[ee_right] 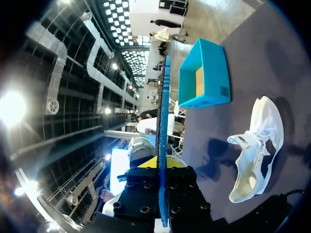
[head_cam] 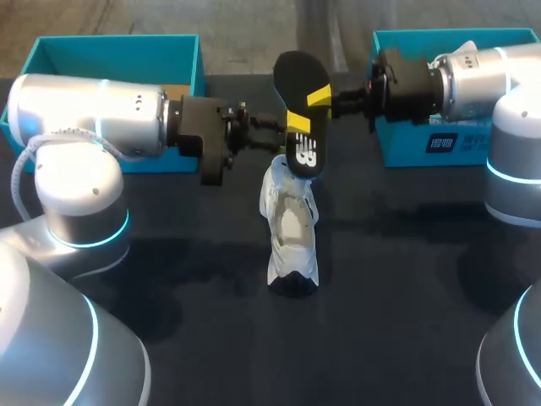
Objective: Take the shoe out of the shoebox, open the shoe tongue, remove and reinsert the insole, then place the shoe into the shoebox
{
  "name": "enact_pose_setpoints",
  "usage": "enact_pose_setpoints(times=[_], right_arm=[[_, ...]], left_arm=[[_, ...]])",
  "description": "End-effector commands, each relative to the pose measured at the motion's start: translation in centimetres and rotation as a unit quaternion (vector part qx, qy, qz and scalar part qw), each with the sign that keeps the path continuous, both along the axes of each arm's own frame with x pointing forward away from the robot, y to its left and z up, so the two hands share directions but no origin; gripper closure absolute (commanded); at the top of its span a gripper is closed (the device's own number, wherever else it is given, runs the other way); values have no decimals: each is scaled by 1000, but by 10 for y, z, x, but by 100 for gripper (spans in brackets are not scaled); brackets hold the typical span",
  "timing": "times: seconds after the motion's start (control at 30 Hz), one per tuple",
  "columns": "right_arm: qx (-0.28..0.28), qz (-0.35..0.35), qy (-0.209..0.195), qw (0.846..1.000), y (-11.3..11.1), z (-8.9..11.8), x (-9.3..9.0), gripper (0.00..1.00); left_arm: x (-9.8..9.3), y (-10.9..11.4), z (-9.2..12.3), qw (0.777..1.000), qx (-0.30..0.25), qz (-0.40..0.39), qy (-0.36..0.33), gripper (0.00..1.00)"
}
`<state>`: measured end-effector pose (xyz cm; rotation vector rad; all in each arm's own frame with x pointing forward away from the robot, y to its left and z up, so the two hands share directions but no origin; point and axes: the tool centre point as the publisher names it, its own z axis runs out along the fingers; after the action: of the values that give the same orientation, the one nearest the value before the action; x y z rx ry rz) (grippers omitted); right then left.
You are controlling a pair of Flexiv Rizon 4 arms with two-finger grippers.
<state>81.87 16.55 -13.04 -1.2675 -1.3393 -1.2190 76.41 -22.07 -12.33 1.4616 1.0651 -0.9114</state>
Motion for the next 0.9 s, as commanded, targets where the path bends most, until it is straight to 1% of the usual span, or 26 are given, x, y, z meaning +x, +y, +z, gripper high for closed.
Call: enact_pose_setpoints(times=[0.03,0.23,0.4,0.5,0.57,0.67,0.73,0.9], right_arm=[[-1,-2,1,1000,0,-4,0,100],[-9,1,10,1000,0,-10,2,100],[-22,5,19,1000,1,-14,2,100],[-31,7,26,999,1,-17,2,100],[-33,6,29,999,2,-19,2,100],[-39,6,32,999,2,-22,1,100],[-40,5,33,999,2,-23,1,100],[-43,4,35,998,3,-28,1,100]], left_arm=[[-3,18,4,1000,15,8,7,0],[0,31,6,999,49,9,11,0],[8,41,12,996,92,8,19,0],[12,47,17,991,131,10,36,0],[14,50,19,984,168,10,50,0],[19,52,23,977,204,14,58,0],[22,52,26,975,216,14,56,0],[30,54,35,960,270,21,73,0]])
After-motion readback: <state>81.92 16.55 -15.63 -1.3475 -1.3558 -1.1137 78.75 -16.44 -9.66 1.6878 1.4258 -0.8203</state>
